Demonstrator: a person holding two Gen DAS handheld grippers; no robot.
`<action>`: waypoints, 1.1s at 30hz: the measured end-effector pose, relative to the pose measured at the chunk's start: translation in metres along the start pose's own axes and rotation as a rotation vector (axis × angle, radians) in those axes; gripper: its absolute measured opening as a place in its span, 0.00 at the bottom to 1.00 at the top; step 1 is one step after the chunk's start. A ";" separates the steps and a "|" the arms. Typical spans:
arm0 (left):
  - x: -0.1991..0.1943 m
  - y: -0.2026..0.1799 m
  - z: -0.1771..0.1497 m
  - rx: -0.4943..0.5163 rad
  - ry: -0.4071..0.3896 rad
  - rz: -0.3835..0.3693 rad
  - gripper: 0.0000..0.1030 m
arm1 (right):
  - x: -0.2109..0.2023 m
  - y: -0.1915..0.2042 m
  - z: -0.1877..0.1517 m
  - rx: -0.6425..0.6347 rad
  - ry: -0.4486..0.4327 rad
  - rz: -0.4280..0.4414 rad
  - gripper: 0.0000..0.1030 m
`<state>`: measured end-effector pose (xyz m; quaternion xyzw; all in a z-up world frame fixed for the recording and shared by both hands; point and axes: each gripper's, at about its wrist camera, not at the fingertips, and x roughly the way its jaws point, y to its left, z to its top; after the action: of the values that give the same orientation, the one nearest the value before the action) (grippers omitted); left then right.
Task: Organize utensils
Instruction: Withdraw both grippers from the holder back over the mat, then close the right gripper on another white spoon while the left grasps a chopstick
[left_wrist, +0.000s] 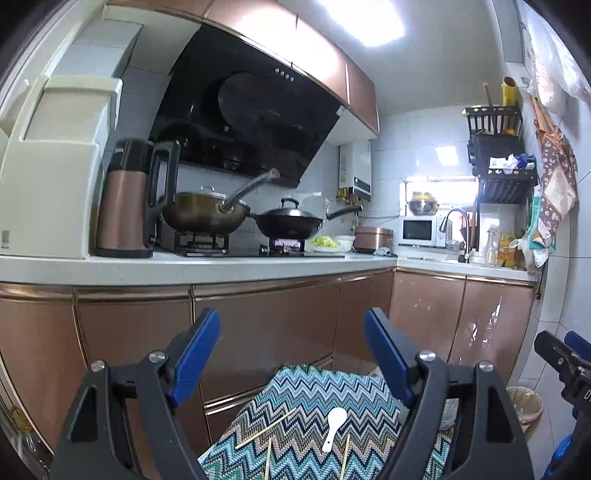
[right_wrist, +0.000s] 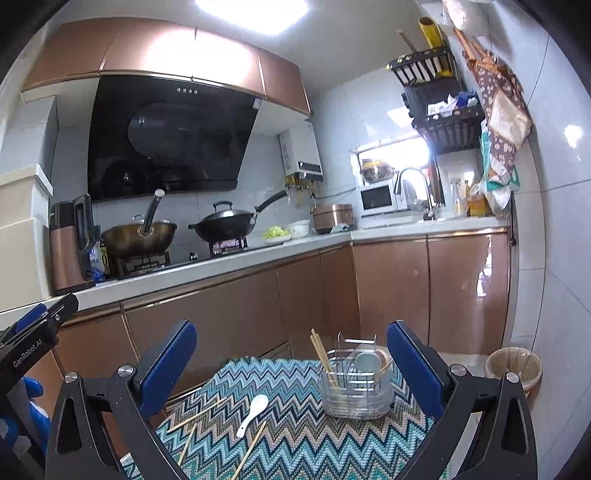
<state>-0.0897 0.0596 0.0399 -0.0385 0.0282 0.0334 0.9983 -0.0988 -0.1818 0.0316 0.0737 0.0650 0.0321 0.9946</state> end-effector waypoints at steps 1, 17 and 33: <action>0.005 0.001 -0.003 0.003 0.018 -0.001 0.77 | 0.004 0.000 -0.002 0.001 0.012 0.001 1.00; 0.128 0.069 -0.075 -0.066 0.413 -0.100 0.77 | 0.124 0.015 -0.079 -0.049 0.379 0.062 0.93; 0.307 0.062 -0.165 0.053 0.882 -0.319 0.76 | 0.297 0.037 -0.167 -0.108 0.793 0.267 0.45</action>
<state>0.2035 0.1284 -0.1475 -0.0276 0.4443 -0.1405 0.8844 0.1706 -0.0993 -0.1636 0.0112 0.4309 0.1897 0.8821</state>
